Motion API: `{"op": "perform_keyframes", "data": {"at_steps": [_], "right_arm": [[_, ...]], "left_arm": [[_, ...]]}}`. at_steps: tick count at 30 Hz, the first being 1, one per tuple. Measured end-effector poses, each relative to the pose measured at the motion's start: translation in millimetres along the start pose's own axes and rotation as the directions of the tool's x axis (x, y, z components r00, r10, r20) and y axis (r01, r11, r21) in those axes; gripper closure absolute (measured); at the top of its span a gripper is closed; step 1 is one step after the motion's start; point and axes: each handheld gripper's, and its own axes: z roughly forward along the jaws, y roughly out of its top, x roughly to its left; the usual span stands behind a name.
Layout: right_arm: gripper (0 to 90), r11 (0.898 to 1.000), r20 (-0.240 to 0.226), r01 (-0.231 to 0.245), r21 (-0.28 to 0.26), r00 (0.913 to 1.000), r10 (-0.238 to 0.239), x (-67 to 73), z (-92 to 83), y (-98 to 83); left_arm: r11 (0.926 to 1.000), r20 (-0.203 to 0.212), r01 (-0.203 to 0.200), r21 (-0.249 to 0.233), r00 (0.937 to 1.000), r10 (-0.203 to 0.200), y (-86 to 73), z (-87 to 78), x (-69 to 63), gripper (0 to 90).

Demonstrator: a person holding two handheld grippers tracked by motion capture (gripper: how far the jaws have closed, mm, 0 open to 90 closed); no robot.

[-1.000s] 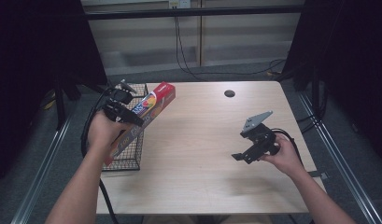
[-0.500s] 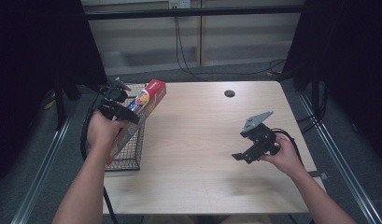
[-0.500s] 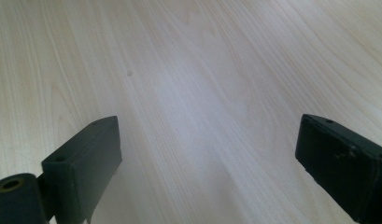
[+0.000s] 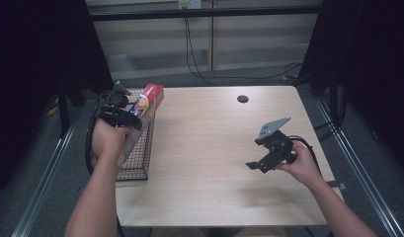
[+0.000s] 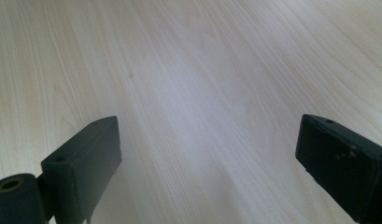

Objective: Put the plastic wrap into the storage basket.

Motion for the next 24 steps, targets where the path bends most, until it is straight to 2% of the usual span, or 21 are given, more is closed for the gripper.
{"op": "perform_keyframes", "data": {"at_steps": [5, 7, 13, 20, 24], "right_arm": [[6.4, 1.000, 0.012, 0.003, 0.008, 0.9999, -0.003, 0.8, 0.5, -0.3], [6.4, 1.000, 0.002, 0.005, -0.002, 1.0000, -0.005, 0.2, 1.5, -1.4], [6.4, 1.000, 0.008, -0.013, 0.000, 0.9999, 0.013, 0.6, -0.3, -5.4], [6.4, 1.000, 0.014, -0.016, -0.002, 0.9998, 0.016, 2.3, -3.9, -9.8], [6.5, 1.000, 0.024, -0.015, -0.003, 0.9996, 0.015, 2.5, -6.1, -11.6]], "left_arm": [[0.9989, -0.017, 0.046, -0.004, 0.9988, -0.046, -1.8, -0.6, 2.8, 43.8], [0.9984, -0.033, 0.057, -0.001, 0.9978, -0.057, -2.8, -0.1, 3.8, 43.8], [0.9948, -0.066, 0.102, 0.003, 0.9926, -0.102, -6.0, 0.6, 5.2, 43.8], [0.9882, -0.068, 0.153, 0.003, 0.9860, -0.152, -5.9, 3.9, 4.6, 43.7], [0.9812, -0.065, 0.193, 0.005, 0.9792, -0.192, -6.7, 6.6, 4.0, 43.6]]}}
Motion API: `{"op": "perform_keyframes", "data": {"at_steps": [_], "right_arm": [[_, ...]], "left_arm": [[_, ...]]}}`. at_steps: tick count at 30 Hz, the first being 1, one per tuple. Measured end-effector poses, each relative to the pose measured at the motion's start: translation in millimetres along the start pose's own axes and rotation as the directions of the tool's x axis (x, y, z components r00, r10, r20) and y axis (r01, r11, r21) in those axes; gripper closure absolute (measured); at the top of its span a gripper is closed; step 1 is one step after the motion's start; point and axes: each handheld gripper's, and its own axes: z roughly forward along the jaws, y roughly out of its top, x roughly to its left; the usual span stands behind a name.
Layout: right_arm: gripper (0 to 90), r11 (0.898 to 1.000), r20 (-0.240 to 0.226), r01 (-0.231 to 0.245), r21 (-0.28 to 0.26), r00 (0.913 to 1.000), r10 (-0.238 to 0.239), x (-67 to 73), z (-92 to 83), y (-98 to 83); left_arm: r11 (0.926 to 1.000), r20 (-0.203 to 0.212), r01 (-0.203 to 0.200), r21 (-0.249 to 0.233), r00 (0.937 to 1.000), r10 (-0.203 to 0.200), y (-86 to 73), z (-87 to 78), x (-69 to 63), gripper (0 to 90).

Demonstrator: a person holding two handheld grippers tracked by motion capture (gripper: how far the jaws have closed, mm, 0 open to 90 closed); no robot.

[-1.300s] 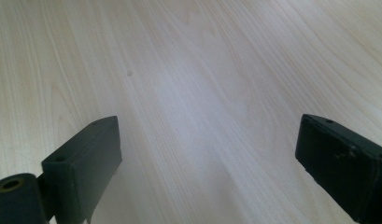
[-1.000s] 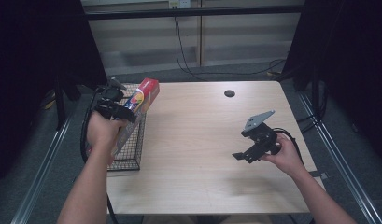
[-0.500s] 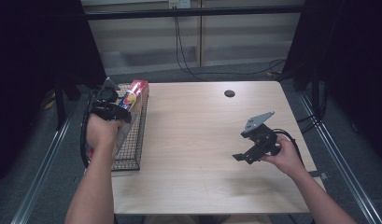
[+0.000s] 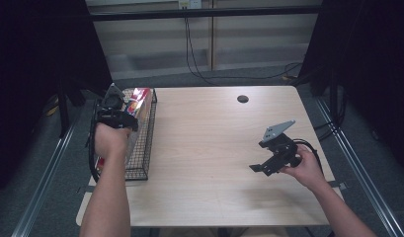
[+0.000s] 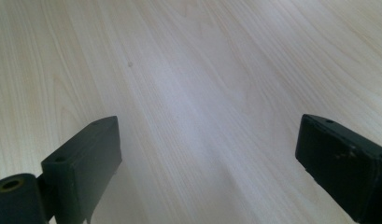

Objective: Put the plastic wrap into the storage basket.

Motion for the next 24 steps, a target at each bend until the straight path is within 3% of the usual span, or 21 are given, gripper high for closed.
{"op": "perform_keyframes", "data": {"at_steps": [10, 18, 24], "right_arm": [[6.5, 1.000, -0.007, 0.004, 0.007, 1.0000, -0.004, 5.0, 2.3, -0.2], [6.6, 1.000, -0.005, 0.012, 0.012, 0.9999, -0.012, 5.5, 3.2, 0.0], [6.6, 1.000, -0.021, 0.013, 0.010, 0.9997, -0.013, 6.2, 3.5, -1.0]], "left_arm": [[0.9964, -0.040, 0.084, -0.013, 0.9956, -0.084, -6.2, 0.8, -3.4, 43.5], [0.9972, -0.056, 0.075, 0.008, 0.9956, -0.074, -11.1, 10.0, -8.6, 43.2], [0.9947, -0.066, 0.098, 0.031, 0.9932, -0.096, -15.5, 22.4, -5.8, 42.9]]}}
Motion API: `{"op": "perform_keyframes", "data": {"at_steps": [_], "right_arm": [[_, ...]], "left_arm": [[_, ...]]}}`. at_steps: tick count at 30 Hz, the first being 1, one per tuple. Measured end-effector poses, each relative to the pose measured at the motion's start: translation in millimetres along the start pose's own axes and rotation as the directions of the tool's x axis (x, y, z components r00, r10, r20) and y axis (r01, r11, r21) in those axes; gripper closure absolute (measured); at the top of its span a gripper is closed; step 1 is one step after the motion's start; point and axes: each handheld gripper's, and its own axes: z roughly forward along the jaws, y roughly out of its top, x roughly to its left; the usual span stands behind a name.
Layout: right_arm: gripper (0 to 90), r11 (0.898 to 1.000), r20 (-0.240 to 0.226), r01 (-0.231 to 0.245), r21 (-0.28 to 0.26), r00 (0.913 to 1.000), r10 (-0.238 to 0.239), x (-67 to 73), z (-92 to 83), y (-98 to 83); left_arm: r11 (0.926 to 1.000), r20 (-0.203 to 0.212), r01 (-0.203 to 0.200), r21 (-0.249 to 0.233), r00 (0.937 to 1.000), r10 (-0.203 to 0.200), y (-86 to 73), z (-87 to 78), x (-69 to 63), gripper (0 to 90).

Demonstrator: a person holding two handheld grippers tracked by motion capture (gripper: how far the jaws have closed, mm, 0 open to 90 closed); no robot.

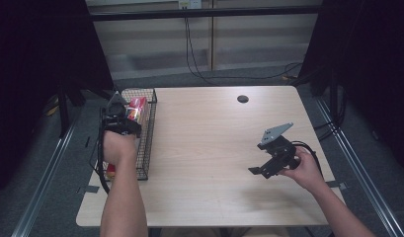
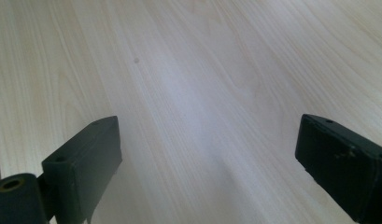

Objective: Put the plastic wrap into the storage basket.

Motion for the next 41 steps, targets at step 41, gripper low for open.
{"op": "perform_keyframes", "data": {"at_steps": [41], "right_arm": [[6.7, 1.000, 0.016, -0.002, 0.005, 0.9999, 0.002, -0.1, 1.1, -3.7]], "left_arm": [[0.9929, 0.109, -0.064, -0.100, 0.9912, 0.075, 5.2, -10.2, 0.4, 16.5]]}}
